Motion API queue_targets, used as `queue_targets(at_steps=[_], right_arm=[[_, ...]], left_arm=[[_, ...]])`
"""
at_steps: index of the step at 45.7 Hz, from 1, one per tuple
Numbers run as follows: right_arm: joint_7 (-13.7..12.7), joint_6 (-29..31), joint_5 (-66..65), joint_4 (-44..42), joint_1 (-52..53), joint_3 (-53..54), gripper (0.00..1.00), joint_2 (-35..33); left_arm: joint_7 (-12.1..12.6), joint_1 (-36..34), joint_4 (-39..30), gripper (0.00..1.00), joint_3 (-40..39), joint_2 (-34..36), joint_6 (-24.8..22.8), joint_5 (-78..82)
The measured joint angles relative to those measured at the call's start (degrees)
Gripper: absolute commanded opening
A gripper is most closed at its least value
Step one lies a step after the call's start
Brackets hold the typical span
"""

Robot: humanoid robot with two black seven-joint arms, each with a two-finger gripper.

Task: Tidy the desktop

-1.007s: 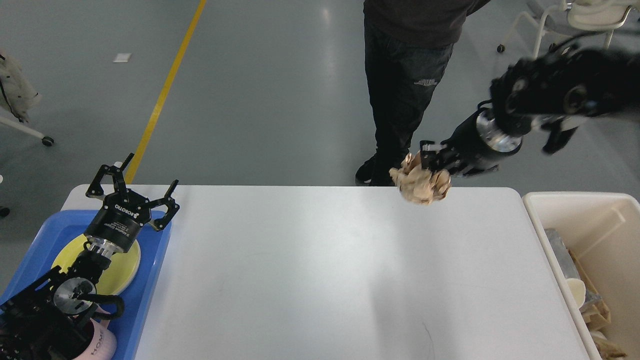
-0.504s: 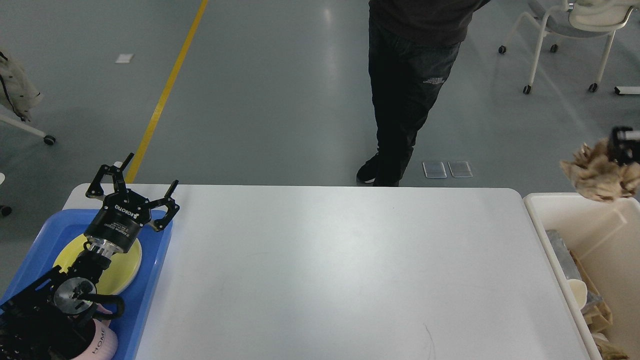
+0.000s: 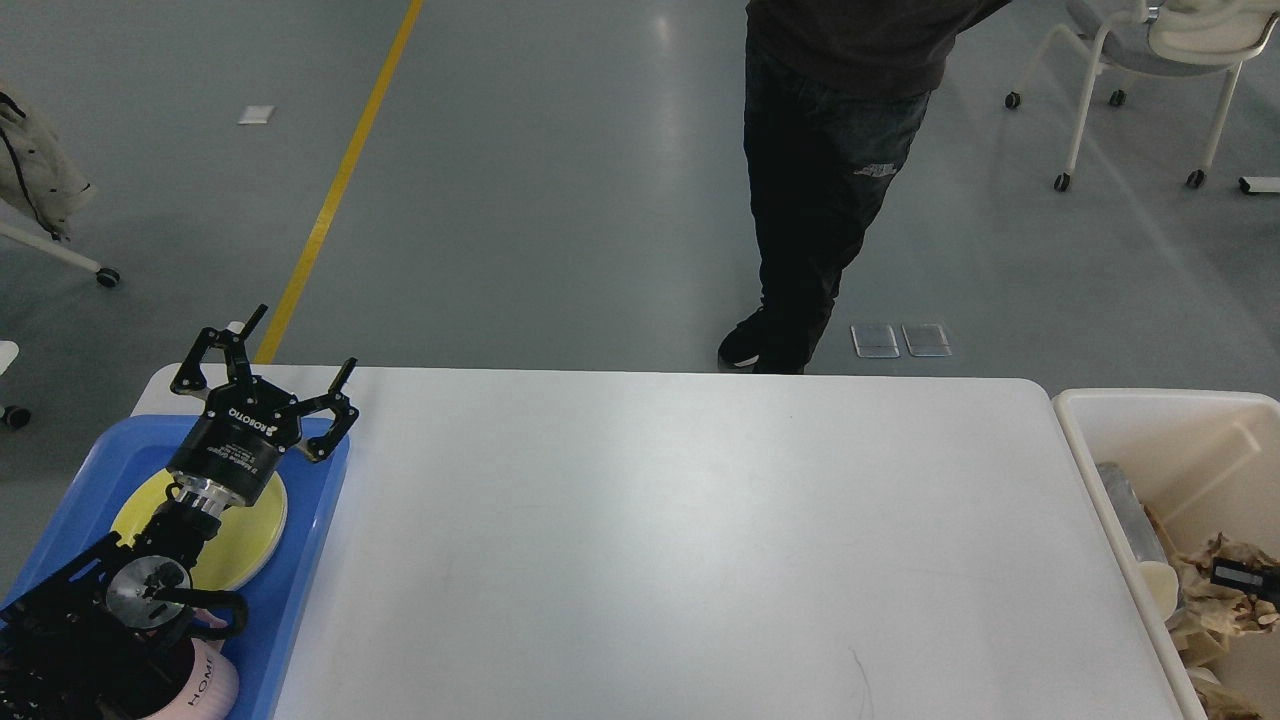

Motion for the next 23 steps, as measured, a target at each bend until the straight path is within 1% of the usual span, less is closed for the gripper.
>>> queue_targets(at_steps=[5,17,23], right_arm=[[-0.2,-1.8,0.6,-0.4,-1.0,2.5,1.0,0.5],[-0.3,-2.1,0.7,-0.5,-1.0,4.7,1.0,0.1],[-0.3,-2.8,0.8,0.2,1.6,6.4,1.0,-0.1]], left_arm=[[0.0,0.0,0.0,1.0,0.0,0.0,0.0,0.0],[0.0,0.0,0.0,1.0,0.0,0.0,0.0,0.0],[0.0,0.0,0.0,1.0,0.0,0.0,0.0,0.0]])
